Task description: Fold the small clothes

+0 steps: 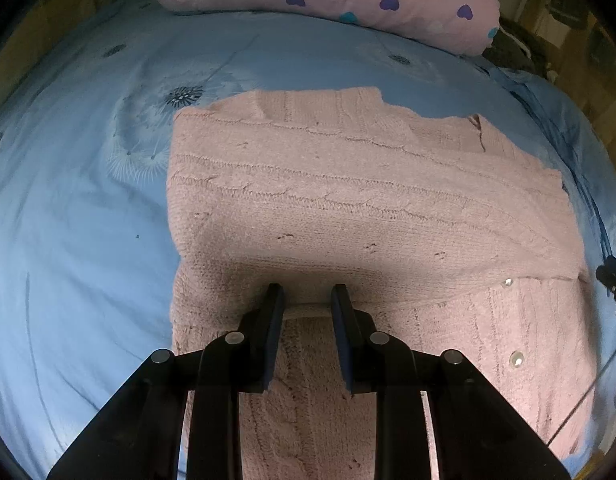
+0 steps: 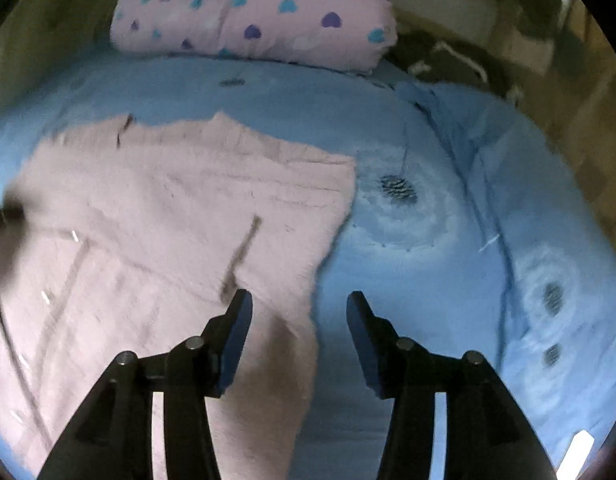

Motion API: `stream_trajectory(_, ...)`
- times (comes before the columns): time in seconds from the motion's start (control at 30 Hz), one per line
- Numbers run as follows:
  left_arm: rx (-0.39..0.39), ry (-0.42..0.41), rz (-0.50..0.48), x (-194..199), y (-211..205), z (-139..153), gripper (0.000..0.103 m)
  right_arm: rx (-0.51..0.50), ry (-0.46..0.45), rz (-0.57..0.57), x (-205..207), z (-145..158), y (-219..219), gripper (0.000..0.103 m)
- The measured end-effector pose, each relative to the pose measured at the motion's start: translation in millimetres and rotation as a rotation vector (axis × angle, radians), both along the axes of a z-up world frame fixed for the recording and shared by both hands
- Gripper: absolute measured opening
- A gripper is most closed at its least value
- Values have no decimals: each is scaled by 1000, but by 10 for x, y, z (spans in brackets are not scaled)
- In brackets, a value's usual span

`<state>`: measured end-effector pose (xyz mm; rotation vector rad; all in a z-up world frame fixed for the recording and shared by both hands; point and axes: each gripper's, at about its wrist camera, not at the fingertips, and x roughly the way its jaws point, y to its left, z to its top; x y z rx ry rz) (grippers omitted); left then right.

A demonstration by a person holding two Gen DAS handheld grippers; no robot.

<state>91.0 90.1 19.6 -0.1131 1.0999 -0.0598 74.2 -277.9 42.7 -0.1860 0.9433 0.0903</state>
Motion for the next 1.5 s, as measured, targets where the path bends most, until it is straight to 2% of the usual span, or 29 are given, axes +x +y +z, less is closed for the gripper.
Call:
stream_trajectory(0.07, 7, -4, 5, 2, -9, -21, 19, 41, 15, -5, 63, -92, 46, 56)
stream_trajectory(0.17, 40, -15, -7, -11, -55, -23, 19, 18, 97, -35, 179, -393, 111, 56)
stream_trajectory(0.23, 60, -22, -21, -51, -74, -9, 19, 11, 112, -65, 183, -520, 98, 56)
stream_trajectory(0.33, 73, -30, -41, -177, -66, 64, 19, 64, 89, -118, 60, -424, 29, 56)
stream_trajectory(0.4, 87, -49, -57, -308, -54, 136, 19, 80, 69, -108, -92, -321, 29, 56)
stream_trajectory(0.63, 80, -41, -100, -880, -11, 400, 19, 116, 15, -19, -814, 105, 87, 57)
stream_trajectory(0.93, 99, -21, -119, -1628, -33, 602, 19, 233, 31, 93, -1641, 393, 301, 58)
stream_trajectory(1.1, 92, 14, -158, -2008, -85, 564, 20, 185, 48, 143, -1960, 346, 475, 63)
stream_trajectory(1.17, 97, 22, -171, -2140, -122, 520, 32, 165, 61, 162, -2056, 288, 524, 65)
stream_trajectory(1.23, 100, 26, -184, -2246, -166, 461, 37, 142, 72, 174, -2153, 215, 581, 69)
stream_trajectory(1.4, 131, 64, -219, -2374, -292, 263, 37, 81, 99, 185, -2327, 29, 667, 75)
stream_trajectory(1.5, 194, 75, -243, -2434, -395, 132, 37, 37, 124, 194, -2412, -97, 723, 75)
